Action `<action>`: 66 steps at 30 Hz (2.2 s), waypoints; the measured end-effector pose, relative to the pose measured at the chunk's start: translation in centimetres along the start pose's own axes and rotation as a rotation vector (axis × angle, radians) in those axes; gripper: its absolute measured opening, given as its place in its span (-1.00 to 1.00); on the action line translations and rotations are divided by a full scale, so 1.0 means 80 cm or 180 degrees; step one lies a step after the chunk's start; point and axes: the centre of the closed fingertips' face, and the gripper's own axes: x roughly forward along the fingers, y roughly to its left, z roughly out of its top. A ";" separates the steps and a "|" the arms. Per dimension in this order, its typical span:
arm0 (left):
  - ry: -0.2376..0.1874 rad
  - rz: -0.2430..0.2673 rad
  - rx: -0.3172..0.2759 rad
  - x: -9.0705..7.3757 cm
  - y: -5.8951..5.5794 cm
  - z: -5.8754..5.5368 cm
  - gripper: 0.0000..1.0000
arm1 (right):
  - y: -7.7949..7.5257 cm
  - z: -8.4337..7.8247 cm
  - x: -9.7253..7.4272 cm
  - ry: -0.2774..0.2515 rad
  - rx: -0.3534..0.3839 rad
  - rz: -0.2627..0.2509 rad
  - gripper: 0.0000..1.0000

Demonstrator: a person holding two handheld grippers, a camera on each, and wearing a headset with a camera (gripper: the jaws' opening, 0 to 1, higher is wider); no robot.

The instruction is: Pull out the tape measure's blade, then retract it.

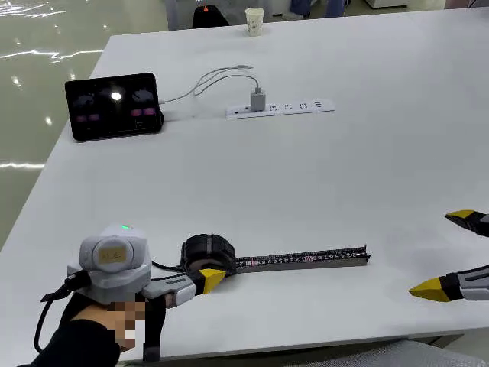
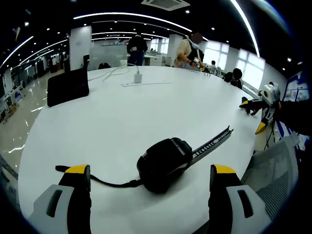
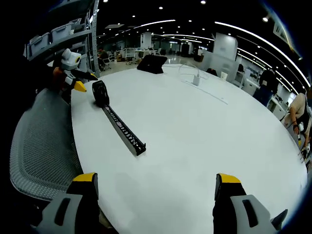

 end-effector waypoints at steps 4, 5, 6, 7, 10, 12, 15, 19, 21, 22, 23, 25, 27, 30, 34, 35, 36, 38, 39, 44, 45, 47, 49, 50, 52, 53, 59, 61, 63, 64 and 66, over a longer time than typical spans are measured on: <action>-0.0070 0.0046 -0.0146 0.010 -0.011 0.008 0.99 | -0.003 0.013 0.006 0.0019 -0.0136 0.0051 0.98; -0.0075 0.0059 -0.0152 0.012 -0.012 0.008 0.99 | -0.003 0.015 0.007 0.0024 -0.0156 0.0065 0.98; -0.0077 0.0068 -0.0139 0.015 -0.016 0.007 0.99 | -0.002 0.018 0.010 0.0033 -0.0188 0.0086 0.98; -0.0079 0.0078 -0.0122 0.017 -0.018 0.007 0.99 | -0.002 0.020 0.012 0.0045 -0.0212 0.0101 0.98; -0.0114 0.0120 -0.0087 0.021 -0.023 0.007 0.99 | 0.001 0.024 0.020 0.0091 -0.0302 0.0153 0.98; -0.0135 0.0160 -0.0102 0.025 -0.027 0.007 0.99 | 0.003 0.026 0.027 0.0129 -0.0354 0.0196 0.98; -0.0118 0.0263 -0.0130 0.029 -0.026 0.002 0.99 | 0.011 0.028 0.036 0.0176 -0.0458 0.0306 0.98; -0.0343 0.0449 -0.0316 0.031 -0.021 0.013 0.99 | 0.014 0.031 0.051 0.0269 -0.0649 0.0390 0.98; -0.0389 0.0475 -0.0282 0.033 -0.024 0.014 0.99 | 0.018 0.033 0.057 0.0299 -0.0714 0.0463 0.98; -0.0428 0.0482 -0.0252 0.035 -0.026 0.016 0.99 | 0.021 0.036 0.059 0.0274 -0.0785 0.0521 0.98; -0.0511 0.0476 -0.0218 0.036 -0.028 0.021 0.99 | 0.025 0.046 0.063 0.0143 -0.0952 0.0574 0.98; -0.0612 0.0442 -0.0138 0.037 -0.033 0.028 0.99 | 0.026 0.047 0.067 0.0198 -0.0965 0.0583 0.98; -0.0663 0.0519 -0.0023 0.039 -0.031 0.031 0.99 | 0.029 0.047 0.073 0.0238 -0.1057 0.0676 0.98; -0.0634 0.0578 -0.0023 0.046 -0.027 0.030 0.99 | 0.030 0.046 0.082 0.0305 -0.1094 0.0749 0.98; -0.0609 0.0620 -0.0066 0.056 -0.021 0.036 0.99 | 0.031 0.044 0.094 0.0384 -0.1160 0.0861 0.98; -0.0618 0.0613 -0.0105 0.057 -0.022 0.035 0.99 | 0.031 0.042 0.097 0.0408 -0.1177 0.0885 0.98; -0.0619 0.0610 -0.0126 0.058 -0.023 0.032 0.99 | 0.030 0.040 0.102 0.0452 -0.1211 0.0917 0.98; -0.0595 0.0601 -0.0126 0.059 -0.023 0.024 0.99 | 0.029 0.038 0.106 0.0505 -0.1226 0.0939 0.98; -0.0588 0.0601 -0.0169 0.059 -0.022 0.021 0.99 | 0.031 0.039 0.108 0.0522 -0.1248 0.0962 0.98; -0.0751 0.0670 -0.0194 0.060 -0.011 0.026 0.99 | 0.028 0.036 0.116 0.0564 -0.1321 0.1022 0.73; -0.0743 0.0668 -0.0208 0.061 -0.010 0.024 0.99 | 0.029 0.034 0.116 0.0575 -0.1335 0.1040 0.70; -0.0704 0.0652 -0.0166 0.063 -0.010 0.017 0.99 | 0.032 0.029 0.117 0.0638 -0.1398 0.1063 0.53; -0.0675 0.0650 -0.0169 0.065 -0.009 0.015 0.98 | 0.036 0.024 0.116 0.0699 -0.1437 0.1120 0.37; -0.0689 0.0650 -0.0161 0.064 -0.010 0.017 0.98 | 0.037 0.022 0.116 0.0719 -0.1450 0.1134 0.28; -0.0696 0.0641 -0.0063 0.065 -0.013 0.018 0.98 | 0.039 0.020 0.115 0.0749 -0.1456 0.1150 0.09; -0.0693 0.0631 -0.0070 0.066 -0.014 0.017 0.99 | 0.039 0.020 0.115 0.0759 -0.1459 0.1152 0.02; -0.0698 0.0628 -0.0167 0.064 -0.012 0.017 0.98 | 0.039 0.016 0.111 0.0829 -0.1449 0.1172 -0.42; -0.0692 0.0635 -0.0170 0.064 -0.011 0.016 0.98 | 0.041 0.013 0.110 0.0867 -0.1430 0.1185 -0.49; -0.0697 0.0636 -0.0199 0.064 -0.011 0.016 0.98 | 0.042 0.011 0.110 0.0886 -0.1439 0.1197 -0.53; -0.0694 0.0637 -0.0217 0.064 -0.011 0.016 0.98 | 0.043 0.010 0.110 0.0904 -0.1450 0.1208 -0.57; -0.0686 0.0641 -0.0232 0.064 -0.010 0.015 0.98 | 0.044 0.009 0.112 0.0922 -0.1453 0.1222 -0.66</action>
